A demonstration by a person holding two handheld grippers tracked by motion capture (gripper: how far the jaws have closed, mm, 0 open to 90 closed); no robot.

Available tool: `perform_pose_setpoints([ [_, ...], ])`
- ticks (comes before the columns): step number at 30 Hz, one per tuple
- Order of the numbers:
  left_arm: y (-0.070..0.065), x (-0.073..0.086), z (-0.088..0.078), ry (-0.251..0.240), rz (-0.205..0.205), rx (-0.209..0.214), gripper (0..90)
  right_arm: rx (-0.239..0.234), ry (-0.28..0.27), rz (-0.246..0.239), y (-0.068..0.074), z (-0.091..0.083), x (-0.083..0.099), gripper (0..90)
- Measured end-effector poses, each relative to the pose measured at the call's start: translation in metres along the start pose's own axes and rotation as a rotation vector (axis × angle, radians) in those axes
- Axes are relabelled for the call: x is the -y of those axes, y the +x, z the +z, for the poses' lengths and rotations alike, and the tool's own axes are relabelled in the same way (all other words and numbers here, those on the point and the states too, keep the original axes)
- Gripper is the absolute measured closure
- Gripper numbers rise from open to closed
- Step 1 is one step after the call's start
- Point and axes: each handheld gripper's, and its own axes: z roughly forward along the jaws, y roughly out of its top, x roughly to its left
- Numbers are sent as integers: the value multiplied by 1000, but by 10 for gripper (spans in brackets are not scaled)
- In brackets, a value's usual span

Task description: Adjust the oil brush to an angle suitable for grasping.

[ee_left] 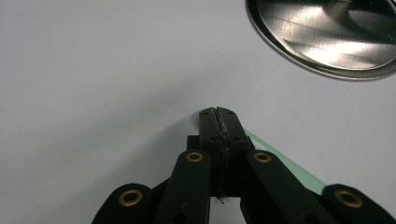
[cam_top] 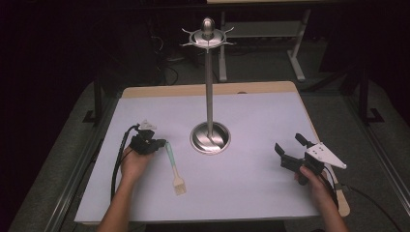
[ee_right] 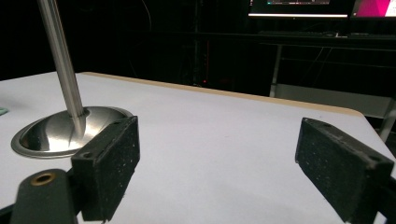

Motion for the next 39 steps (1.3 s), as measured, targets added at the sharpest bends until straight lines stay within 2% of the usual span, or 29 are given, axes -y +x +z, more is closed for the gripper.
perform_pose_setpoints([
  [2,0,1,1,12,2,-10,900,-1,-1,-1,0,0,0,134],
  [7,-1,4,4,4,-1,-7,900,-3,5,2,0,0,0,133],
  [8,-1,5,6,8,-11,7,900,-4,5,0,0,0,0,133],
  [16,-5,4,9,-6,-2,30,900,-6,6,1,0,0,0,133],
  [25,-19,-2,17,-11,35,74,900,-6,9,-3,0,1,0,134],
  [26,-20,-3,17,-1,52,77,900,-6,8,-4,0,1,0,133],
  [28,-25,-3,19,-7,53,96,900,-7,6,0,0,1,0,133],
  [29,-27,-4,20,-5,63,90,900,-7,7,-3,-1,1,0,133],
  [31,-30,-5,22,-10,63,112,900,-8,8,-4,0,1,0,133],
  [33,-34,-6,23,-5,73,113,900,-9,10,-5,-1,1,0,133],
  [34,-35,-6,24,-6,78,131,900,-9,10,-5,-1,1,0,133],
  [36,-40,-7,25,-8,85,123,900,-9,11,-4,0,1,0,133],
  [37,-41,-8,25,-5,97,134,900,-8,11,-6,0,1,0,133],
  [38,-43,-8,25,-3,92,147,900,-8,10,-7,0,1,0,133],
  [39,-46,-9,26,-2,104,135,900,-9,10,-8,0,1,0,133],
])
